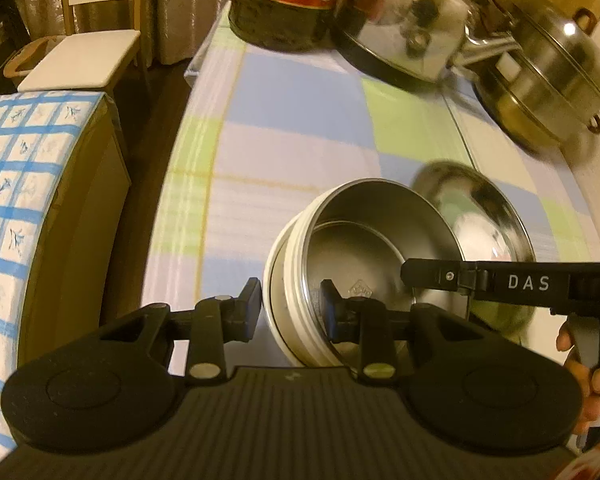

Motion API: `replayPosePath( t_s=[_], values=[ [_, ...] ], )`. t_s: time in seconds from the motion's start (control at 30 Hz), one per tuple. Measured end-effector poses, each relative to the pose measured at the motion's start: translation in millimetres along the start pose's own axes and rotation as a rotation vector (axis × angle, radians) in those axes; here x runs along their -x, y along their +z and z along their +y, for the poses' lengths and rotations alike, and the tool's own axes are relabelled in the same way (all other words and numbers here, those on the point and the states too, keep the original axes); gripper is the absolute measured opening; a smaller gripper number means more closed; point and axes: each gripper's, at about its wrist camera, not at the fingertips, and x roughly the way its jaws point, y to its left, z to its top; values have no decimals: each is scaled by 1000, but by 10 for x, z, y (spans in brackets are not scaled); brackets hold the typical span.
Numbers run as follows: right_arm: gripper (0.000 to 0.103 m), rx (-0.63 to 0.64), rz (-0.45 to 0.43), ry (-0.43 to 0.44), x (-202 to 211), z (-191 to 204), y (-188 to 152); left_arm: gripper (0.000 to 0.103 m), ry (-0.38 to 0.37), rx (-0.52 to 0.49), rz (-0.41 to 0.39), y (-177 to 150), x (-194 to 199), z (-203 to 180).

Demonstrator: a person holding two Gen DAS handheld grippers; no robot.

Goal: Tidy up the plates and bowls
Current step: 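Carry the bowl stack with the left gripper toward the steel plate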

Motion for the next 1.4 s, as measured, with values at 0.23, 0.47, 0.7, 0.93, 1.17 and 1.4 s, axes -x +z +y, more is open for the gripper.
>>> replayPosePath(
  t_s=[0.23, 0.47, 0.7, 0.93, 1.17, 1.4],
  values=[
    [26, -10, 26, -17, 288, -95, -410, 27, -23, -22, 28, -336, 137, -208],
    [26, -46, 33, -38, 601, -284, -721, 27, -54, -72, 50, -594, 197, -536],
    [26, -84, 26, -85, 890, -495, -950, 27, -77, -135, 51, -779, 190, -896],
    [26, -89, 3, -96, 1067, -579, -1075, 27, -79, -143, 45, -830, 181, -1000],
    [26, -21, -23, -117, 1123, -475, -1112, 22, -68, -152, 27, -858, 198, -997],
    [26, 54, -26, -169, 1109, -341, -1147, 20, -69, -150, 17, -870, 200, -979]
  ],
)
